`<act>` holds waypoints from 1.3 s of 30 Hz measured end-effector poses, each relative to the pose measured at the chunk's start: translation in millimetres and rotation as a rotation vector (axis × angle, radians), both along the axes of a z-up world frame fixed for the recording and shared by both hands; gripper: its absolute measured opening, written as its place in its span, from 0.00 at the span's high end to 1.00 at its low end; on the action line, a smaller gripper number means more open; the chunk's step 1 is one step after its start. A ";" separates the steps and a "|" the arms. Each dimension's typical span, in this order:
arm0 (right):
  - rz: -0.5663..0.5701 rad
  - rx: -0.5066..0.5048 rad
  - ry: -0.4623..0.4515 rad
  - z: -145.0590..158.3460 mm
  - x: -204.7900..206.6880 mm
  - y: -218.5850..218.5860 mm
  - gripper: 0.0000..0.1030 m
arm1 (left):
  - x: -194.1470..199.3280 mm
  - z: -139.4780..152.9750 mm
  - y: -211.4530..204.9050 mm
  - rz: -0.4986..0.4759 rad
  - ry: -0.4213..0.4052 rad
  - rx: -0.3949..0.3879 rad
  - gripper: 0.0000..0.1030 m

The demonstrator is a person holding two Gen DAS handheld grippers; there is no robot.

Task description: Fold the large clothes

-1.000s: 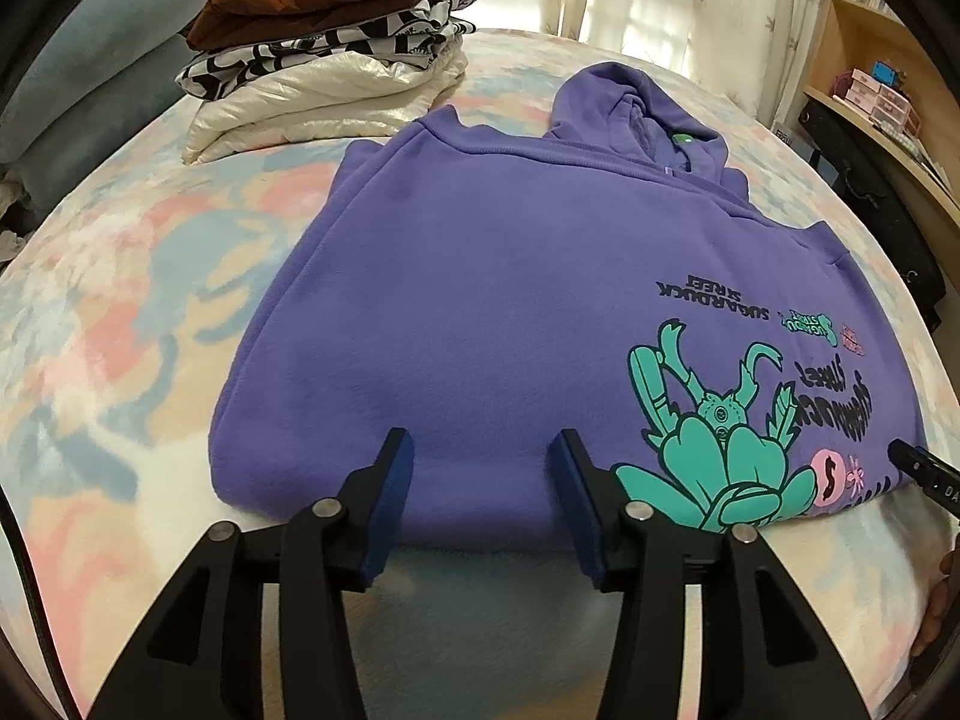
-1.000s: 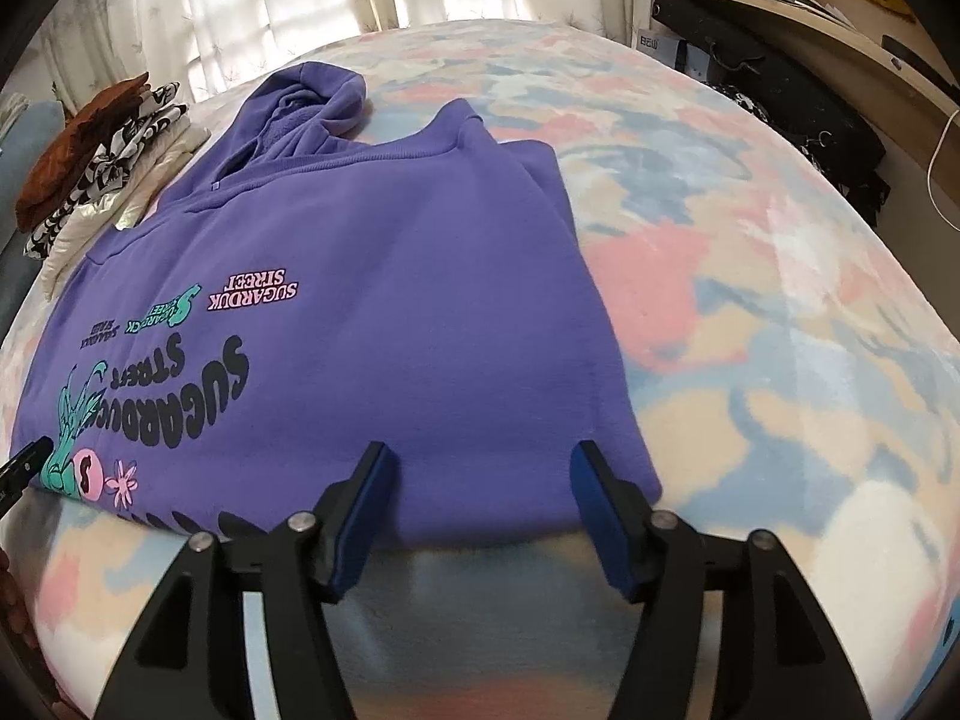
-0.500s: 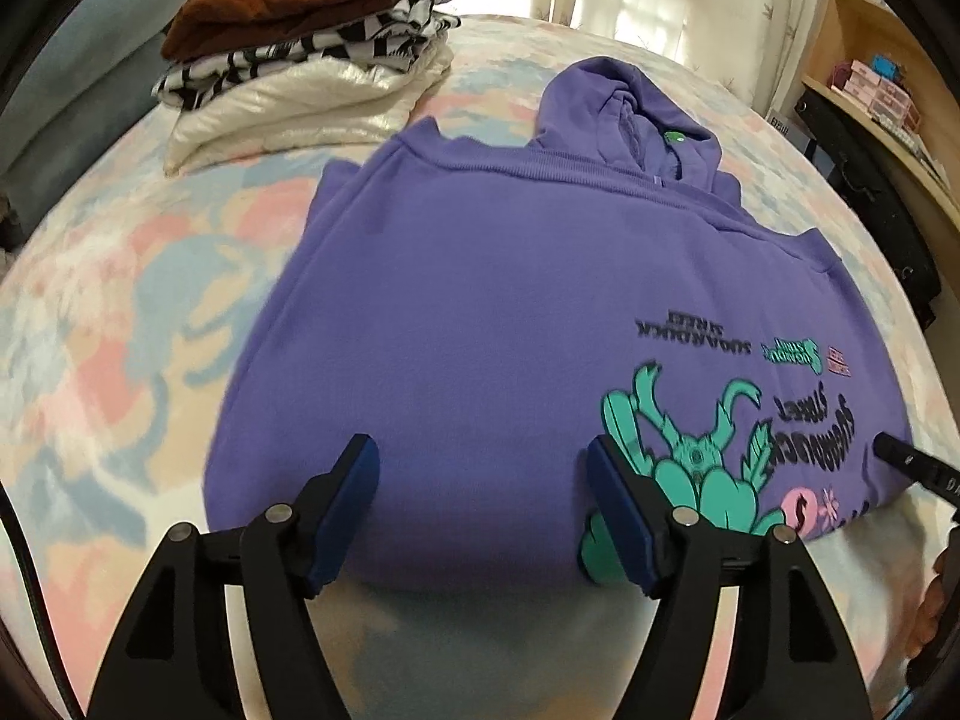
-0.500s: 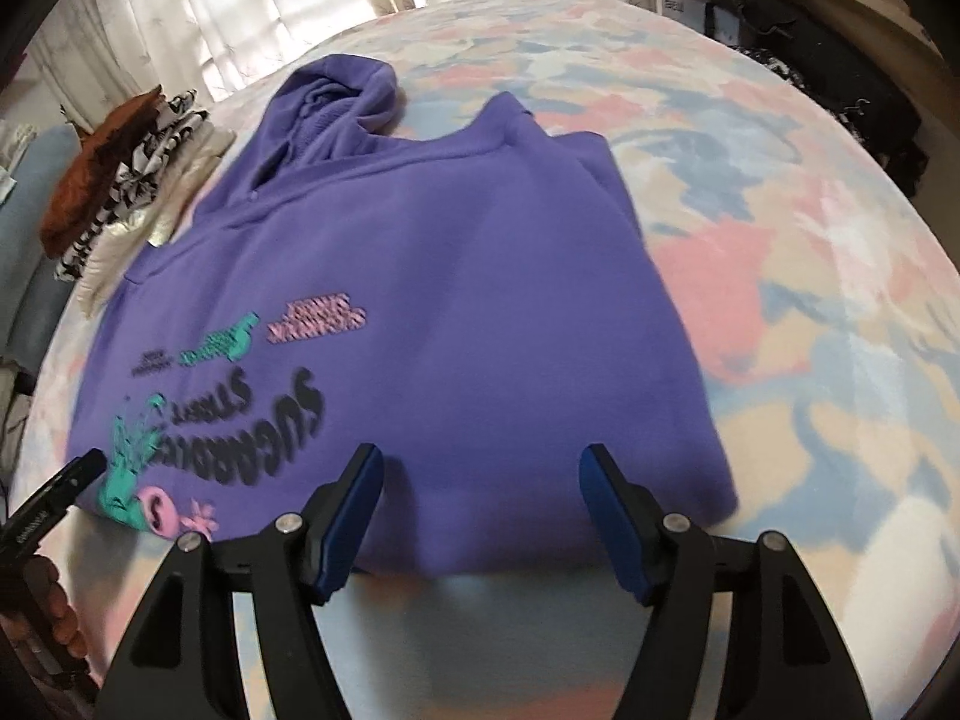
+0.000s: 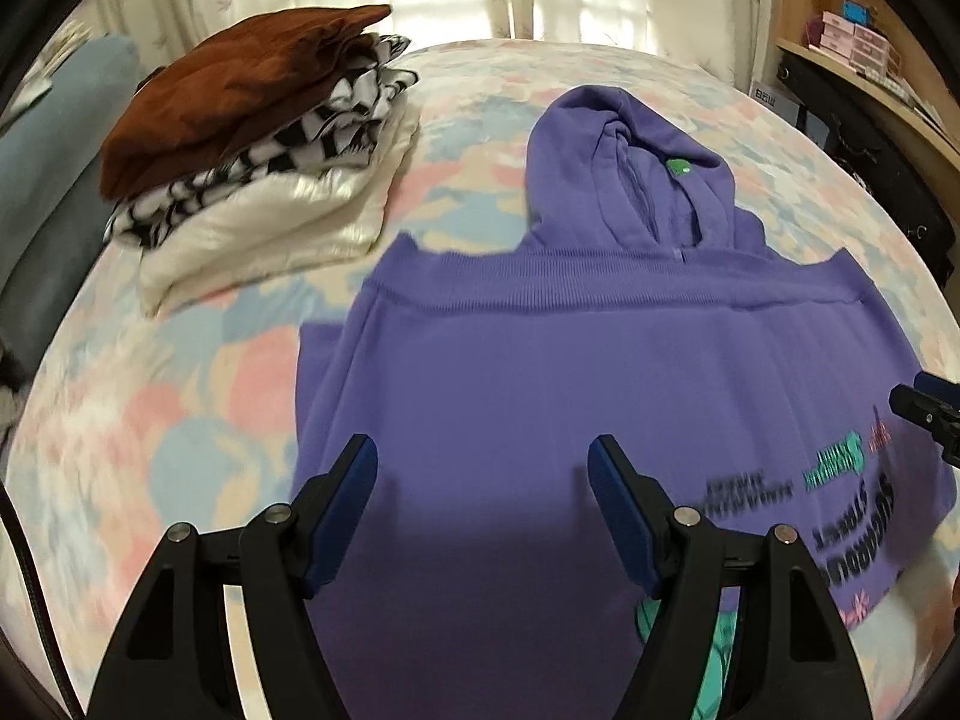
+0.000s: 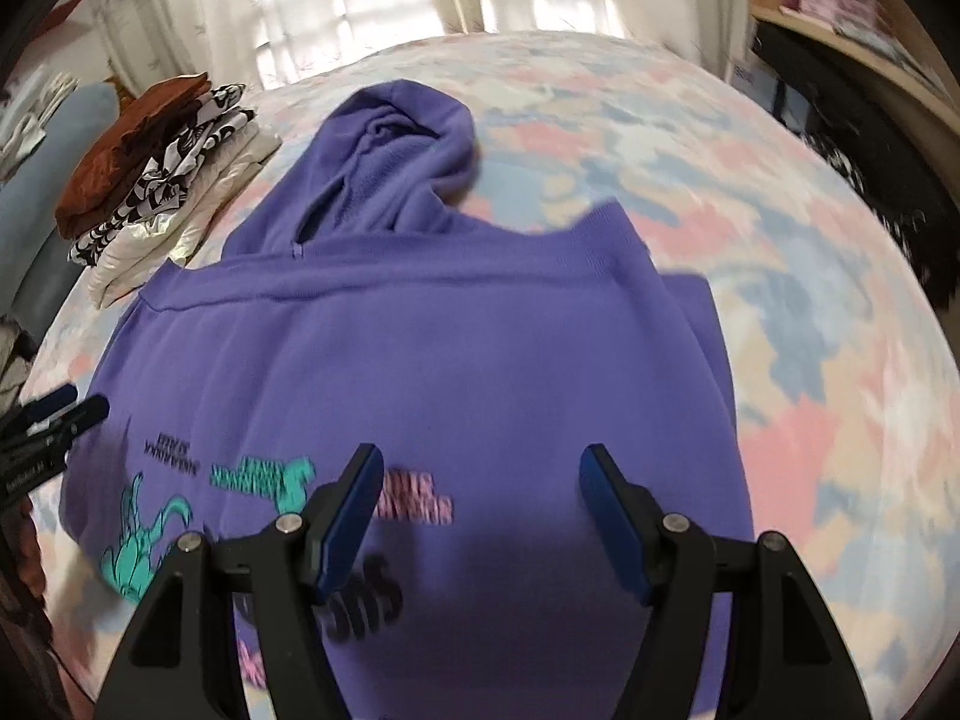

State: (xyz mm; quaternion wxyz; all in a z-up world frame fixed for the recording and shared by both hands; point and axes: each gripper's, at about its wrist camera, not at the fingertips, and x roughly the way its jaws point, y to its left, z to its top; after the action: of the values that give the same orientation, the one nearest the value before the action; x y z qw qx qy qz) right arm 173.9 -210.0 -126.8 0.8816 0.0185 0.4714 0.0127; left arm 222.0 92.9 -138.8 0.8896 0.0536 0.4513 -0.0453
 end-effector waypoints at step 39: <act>-0.035 0.383 0.072 -14.7 315.2 -29.1 0.46 | 323.9 -62.6 -63.0 0.013 0.242 -0.073 0.26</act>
State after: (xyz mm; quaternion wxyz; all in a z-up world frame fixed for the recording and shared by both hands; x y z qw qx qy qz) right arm 489.0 -239.1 -141.5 0.8447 0.1944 0.4913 0.0859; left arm 545.9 29.9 -201.4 0.8302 0.0125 0.5538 -0.0622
